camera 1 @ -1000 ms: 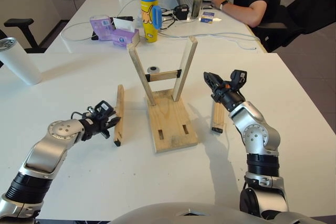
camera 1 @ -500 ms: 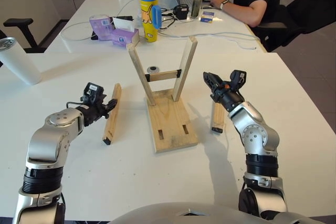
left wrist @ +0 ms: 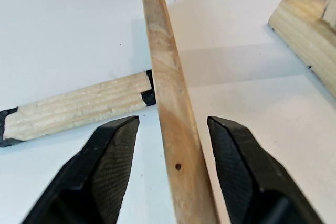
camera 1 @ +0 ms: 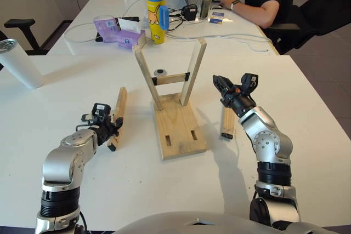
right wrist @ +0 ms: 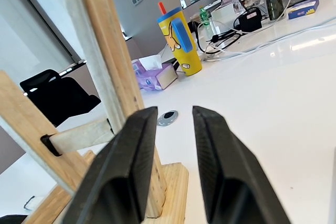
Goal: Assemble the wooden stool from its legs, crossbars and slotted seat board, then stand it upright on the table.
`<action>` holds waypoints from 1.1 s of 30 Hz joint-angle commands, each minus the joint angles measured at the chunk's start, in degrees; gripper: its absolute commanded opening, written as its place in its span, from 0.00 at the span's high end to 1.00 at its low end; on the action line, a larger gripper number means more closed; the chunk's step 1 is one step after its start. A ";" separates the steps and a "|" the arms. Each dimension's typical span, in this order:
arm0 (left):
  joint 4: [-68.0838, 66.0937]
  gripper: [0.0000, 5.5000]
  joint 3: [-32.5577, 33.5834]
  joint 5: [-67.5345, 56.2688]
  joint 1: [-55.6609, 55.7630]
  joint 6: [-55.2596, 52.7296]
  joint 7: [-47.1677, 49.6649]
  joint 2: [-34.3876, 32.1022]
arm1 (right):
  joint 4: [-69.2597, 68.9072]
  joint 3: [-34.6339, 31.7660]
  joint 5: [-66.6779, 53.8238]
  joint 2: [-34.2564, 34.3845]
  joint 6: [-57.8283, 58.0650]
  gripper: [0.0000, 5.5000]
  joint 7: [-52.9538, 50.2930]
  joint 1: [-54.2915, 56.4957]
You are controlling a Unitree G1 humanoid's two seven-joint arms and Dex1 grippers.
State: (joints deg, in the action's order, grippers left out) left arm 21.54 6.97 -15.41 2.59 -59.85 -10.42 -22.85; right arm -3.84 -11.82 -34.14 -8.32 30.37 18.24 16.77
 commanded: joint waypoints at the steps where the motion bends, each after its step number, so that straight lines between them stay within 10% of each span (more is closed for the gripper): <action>1: -2.10 0.59 -2.14 2.24 -1.17 2.20 -0.28 -0.89 | -0.11 0.23 0.48 -0.37 0.22 0.78 -0.20 -0.44; 9: -0.83 0.80 -1.86 3.94 1.29 4.85 -0.05 -1.42 | -0.86 0.37 0.15 -0.57 0.74 0.78 -0.13 0.01; 17: -2.32 0.81 -2.08 8.80 3.47 10.31 0.96 -3.61 | -1.49 -0.42 -0.76 -0.70 1.27 0.78 -0.68 2.98; 33: -0.06 0.81 -5.93 36.40 13.79 58.94 11.83 -7.96 | -6.90 -6.29 -33.22 8.90 17.79 0.65 -24.92 30.45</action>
State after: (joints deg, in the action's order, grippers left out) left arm 22.51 2.79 17.58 14.41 -2.97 1.28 -30.17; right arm -12.49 -17.57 -62.85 -0.69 46.16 -2.68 43.44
